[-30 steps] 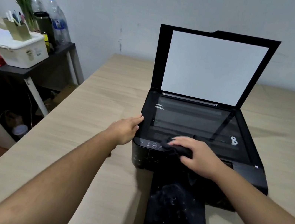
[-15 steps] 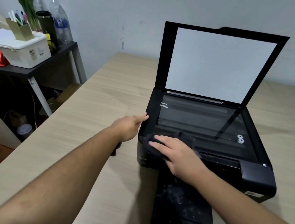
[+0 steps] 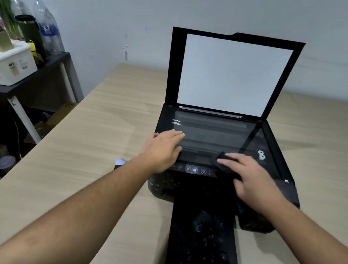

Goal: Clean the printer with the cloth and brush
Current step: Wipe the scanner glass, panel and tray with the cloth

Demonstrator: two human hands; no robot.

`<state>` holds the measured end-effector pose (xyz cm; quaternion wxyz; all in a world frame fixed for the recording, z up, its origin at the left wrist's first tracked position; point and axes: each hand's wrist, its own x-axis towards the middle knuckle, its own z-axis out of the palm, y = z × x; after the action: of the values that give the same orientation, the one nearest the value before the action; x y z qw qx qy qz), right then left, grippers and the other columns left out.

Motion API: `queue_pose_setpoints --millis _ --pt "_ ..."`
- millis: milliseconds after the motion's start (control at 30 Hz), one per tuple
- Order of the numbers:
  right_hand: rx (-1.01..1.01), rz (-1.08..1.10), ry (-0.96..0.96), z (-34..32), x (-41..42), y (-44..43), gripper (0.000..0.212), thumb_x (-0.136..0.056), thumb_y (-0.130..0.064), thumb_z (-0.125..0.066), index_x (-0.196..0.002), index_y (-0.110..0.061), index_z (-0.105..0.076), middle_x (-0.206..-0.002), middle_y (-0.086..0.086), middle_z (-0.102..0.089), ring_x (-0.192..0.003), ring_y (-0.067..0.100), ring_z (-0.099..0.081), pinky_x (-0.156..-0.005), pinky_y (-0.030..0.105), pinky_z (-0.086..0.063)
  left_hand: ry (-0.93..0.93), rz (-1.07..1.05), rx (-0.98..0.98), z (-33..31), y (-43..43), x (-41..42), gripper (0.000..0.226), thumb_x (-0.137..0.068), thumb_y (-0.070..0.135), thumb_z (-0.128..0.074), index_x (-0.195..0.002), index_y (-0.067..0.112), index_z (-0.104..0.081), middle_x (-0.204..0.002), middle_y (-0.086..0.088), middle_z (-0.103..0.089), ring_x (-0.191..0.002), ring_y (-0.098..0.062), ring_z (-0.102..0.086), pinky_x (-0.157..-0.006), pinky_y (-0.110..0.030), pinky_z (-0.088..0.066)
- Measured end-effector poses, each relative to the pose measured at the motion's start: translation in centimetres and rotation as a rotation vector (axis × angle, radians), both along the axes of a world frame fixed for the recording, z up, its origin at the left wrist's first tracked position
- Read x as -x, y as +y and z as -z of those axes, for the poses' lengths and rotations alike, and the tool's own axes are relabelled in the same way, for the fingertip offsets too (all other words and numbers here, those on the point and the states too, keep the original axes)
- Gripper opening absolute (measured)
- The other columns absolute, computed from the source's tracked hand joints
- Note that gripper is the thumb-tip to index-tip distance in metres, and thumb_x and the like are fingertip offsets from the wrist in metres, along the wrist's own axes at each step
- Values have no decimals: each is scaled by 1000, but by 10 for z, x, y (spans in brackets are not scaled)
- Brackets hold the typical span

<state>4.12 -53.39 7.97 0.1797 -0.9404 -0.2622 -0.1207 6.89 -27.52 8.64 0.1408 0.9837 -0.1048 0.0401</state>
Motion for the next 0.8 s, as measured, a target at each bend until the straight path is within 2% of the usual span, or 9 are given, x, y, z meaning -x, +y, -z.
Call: queue_pose_setpoints --millis 67,167,233,300,367,433,567,700,800 --pt "127 -68 22 14 10 0 60 -64 7 -62 -118 -19 -65 -122 6 -61 -104 30 -59 -93 39 -50 16 129 -21 2 -20 2 50 -99 36 -37 -147 25 -30 -157 9 -27 -146 -8 -19 -116 -37 -20" --pt "205 70 68 4 11 -31 53 -70 0 -57 -116 -24 -64 -121 -1 -58 -105 26 -55 -90 40 -49 24 248 -79 3 -36 4 63 -95 51 -39 -150 24 -25 -158 9 -22 -146 -8 -18 -117 -38 -19" --pt "164 192 166 -12 8 -53 47 -72 -4 -56 -113 -28 -64 -117 -5 -58 -110 22 -54 -93 37 -47 53 283 -133 7 -39 7 77 -89 62 -42 -151 24 -20 -160 9 -18 -147 -9 -16 -119 -37 -17" --pt "66 236 223 -23 9 -63 40 -73 -10 -59 -109 -28 -64 -110 -8 -58 -105 19 -57 -92 37 -47 84 292 -177 12 -43 9 88 -82 70 -45 -152 23 -17 -160 9 -15 -147 -8 -15 -120 -38 -12" --pt "52 206 254 -23 11 -54 32 -76 -20 -62 -107 -29 -64 -105 -13 -52 -99 18 -59 -89 39 -48 88 277 -183 15 -46 11 90 -81 70 -48 -152 24 -18 -160 10 -17 -146 -8 -16 -120 -37 -11" --pt "148 204 310 -21 12 -39 28 -81 -29 -61 -109 -29 -62 -106 -11 -50 -98 20 -59 -88 37 -48 69 259 -163 14 -49 11 85 -83 67 -49 -151 25 -21 -159 9 -20 -145 -9 -20 -119 -36 -14" --pt "332 298 277 -25 5 -20 27 -85 -29 -56 -112 -24 -59 -112 -1 -50 -102 26 -58 -83 36 -48 89 259 -148 10 -50 10 83 -84 64 -51 -151 24 -23 -159 8 -21 -145 -10 -22 -118 -36 -17" --pt "229 270 220 -16 9 20 24 -85 -28 -56 -107 -19 -60 -113 4 -50 -101 29 -57 -82 39 -49 97 254 -133 10 -51 11 84 -82 64 -53 -151 24 -24 -159 8 -21 -145 -10 -22 -118 -36 -19" --pt "251 252 223 -15 12 22 24 -85 -26 -53 -107 -19 -58 -112 3 -50 -103 26 -55 -79 39 -49 104 252 -142 8 -52 11 84 -83 64 -53 -151 25 -23 -159 9 -21 -145 -9 -22 -118 -36 -18"
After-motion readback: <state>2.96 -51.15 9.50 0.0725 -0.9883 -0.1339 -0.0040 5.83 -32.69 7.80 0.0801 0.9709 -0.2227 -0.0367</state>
